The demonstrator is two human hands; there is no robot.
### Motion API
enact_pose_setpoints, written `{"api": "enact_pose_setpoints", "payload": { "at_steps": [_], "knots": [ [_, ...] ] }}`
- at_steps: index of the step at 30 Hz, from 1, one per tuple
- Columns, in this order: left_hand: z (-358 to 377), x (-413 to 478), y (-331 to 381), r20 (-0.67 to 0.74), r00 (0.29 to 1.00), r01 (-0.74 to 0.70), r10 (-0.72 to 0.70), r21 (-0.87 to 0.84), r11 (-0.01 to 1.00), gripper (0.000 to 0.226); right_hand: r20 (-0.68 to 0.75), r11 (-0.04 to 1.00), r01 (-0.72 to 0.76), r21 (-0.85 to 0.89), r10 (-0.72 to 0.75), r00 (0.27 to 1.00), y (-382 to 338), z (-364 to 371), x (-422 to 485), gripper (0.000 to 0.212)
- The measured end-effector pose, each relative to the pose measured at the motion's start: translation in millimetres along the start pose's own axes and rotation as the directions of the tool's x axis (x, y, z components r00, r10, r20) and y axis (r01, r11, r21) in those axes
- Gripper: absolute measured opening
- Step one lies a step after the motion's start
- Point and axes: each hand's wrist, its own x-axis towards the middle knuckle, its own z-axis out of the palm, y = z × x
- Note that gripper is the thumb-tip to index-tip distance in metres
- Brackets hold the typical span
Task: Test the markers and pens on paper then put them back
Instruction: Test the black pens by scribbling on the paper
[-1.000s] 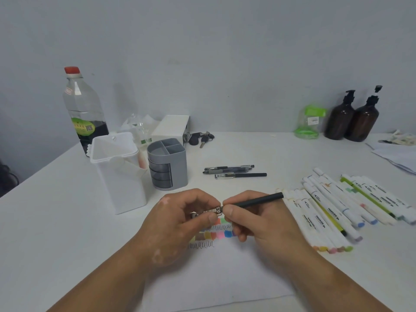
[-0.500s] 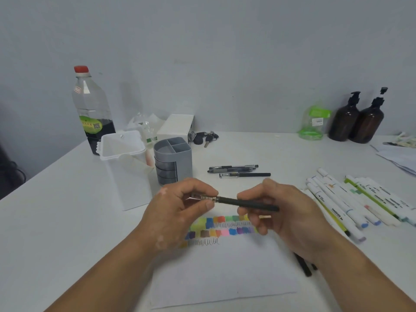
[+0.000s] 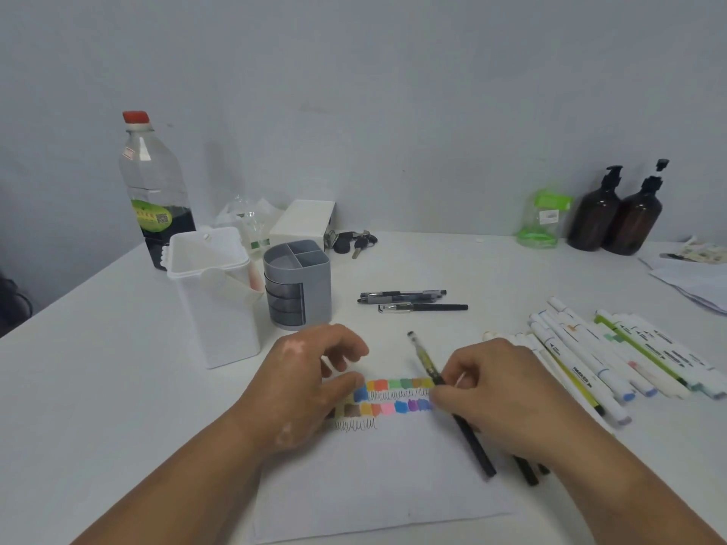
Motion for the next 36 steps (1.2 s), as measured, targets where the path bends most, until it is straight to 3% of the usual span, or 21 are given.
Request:
{"api": "enact_pose_setpoints", "payload": {
  "at_steps": [3, 9, 12, 18, 24, 29, 36],
  "knots": [
    [-2, 2, -6, 0.031, 0.999, 0.031, -0.033, 0.058, 0.998, 0.021, -0.103, 0.995, -0.092, -0.049, 0.087, 0.991, 7, -5, 2, 0.020],
    [-4, 4, -11, 0.150, 0.986, 0.052, -0.070, 0.124, 0.991, 0.017, -0.085, 0.977, -0.147, -0.154, 0.135, 0.987, 11, 3, 5, 0.030],
    [-7, 5, -14, 0.152, 0.983, 0.081, -0.100, 0.126, 0.989, 0.017, -0.111, 0.966, -0.162, -0.202, 0.142, 0.984, 16, -1, 7, 0.023],
    [-7, 6, -18, 0.148, 0.984, 0.081, -0.098, 0.121, 0.989, 0.016, -0.288, 0.975, -0.079, -0.209, 0.016, 0.957, 12, -10, 43, 0.011],
    [-7, 8, -21, 0.128, 0.987, 0.080, -0.096, 0.129, 0.988, 0.016, -0.080, 0.953, 0.028, -0.303, -0.055, 0.995, 7, -5, 119, 0.024],
    [-6, 8, -24, 0.127, 0.987, 0.082, -0.098, 0.128, 0.988, 0.016, -0.059, 0.918, -0.013, -0.396, -0.011, 0.998, 22, -8, 148, 0.030],
    [-5, 9, -25, 0.129, 0.987, 0.082, -0.098, 0.127, 0.989, 0.016, -0.002, 0.901, 0.079, -0.427, -0.089, 0.996, 31, -5, 145, 0.024]
  ]
}}
